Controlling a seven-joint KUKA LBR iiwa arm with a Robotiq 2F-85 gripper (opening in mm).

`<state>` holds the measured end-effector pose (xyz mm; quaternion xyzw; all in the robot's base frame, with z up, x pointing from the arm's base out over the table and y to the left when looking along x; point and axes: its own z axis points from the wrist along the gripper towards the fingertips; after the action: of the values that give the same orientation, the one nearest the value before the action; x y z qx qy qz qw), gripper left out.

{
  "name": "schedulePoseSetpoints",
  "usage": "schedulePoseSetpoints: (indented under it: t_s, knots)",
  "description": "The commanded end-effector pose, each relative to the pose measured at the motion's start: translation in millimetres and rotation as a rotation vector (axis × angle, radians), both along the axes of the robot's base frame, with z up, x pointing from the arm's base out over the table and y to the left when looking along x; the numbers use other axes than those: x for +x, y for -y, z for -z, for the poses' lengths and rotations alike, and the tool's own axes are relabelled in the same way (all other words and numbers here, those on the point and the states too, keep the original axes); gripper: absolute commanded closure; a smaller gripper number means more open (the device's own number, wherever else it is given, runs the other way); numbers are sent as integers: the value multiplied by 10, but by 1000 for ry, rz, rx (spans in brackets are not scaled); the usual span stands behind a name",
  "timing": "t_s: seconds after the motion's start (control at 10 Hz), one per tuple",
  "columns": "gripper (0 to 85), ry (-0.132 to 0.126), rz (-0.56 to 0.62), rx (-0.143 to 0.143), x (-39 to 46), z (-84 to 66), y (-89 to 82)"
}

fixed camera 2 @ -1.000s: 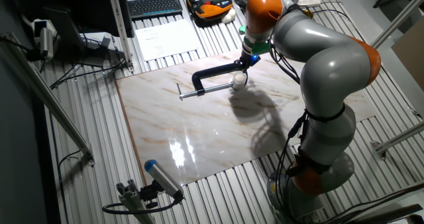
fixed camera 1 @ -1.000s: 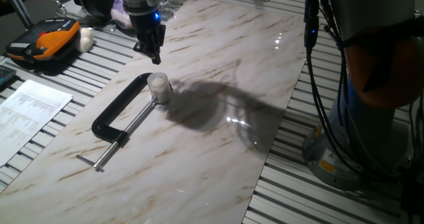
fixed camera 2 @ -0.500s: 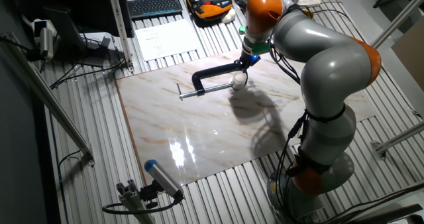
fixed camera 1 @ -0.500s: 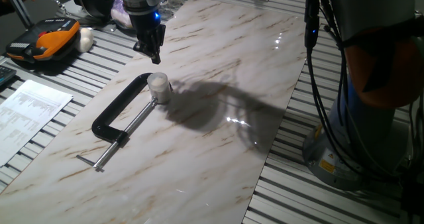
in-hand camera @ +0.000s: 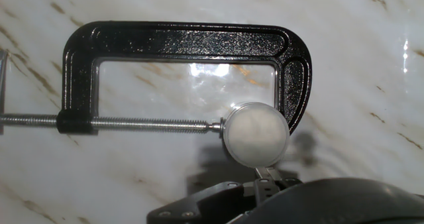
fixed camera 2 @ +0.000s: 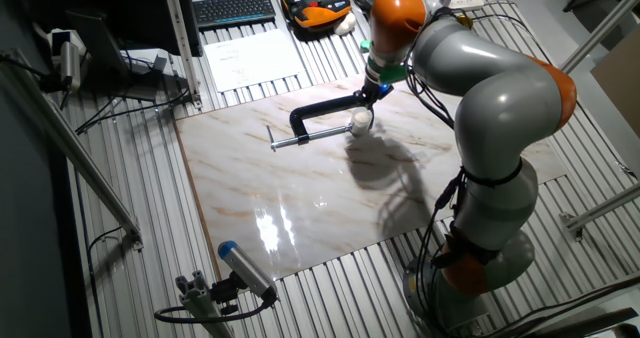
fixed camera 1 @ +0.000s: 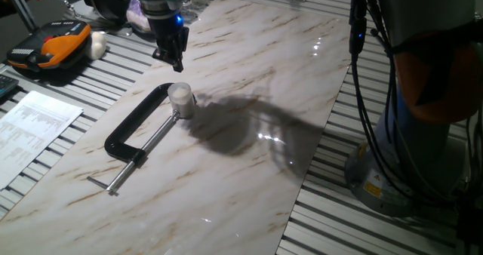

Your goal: Unscrew the lid from the jar

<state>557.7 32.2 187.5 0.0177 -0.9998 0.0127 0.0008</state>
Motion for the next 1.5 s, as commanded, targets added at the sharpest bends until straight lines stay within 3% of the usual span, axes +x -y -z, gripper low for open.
schedulePoseSetpoints:
  t_s: [0.0,1.4]
  knots:
    - [850,-4,4,5,0,0,0]
    - [850,-33,40,39,-6,30,-3]
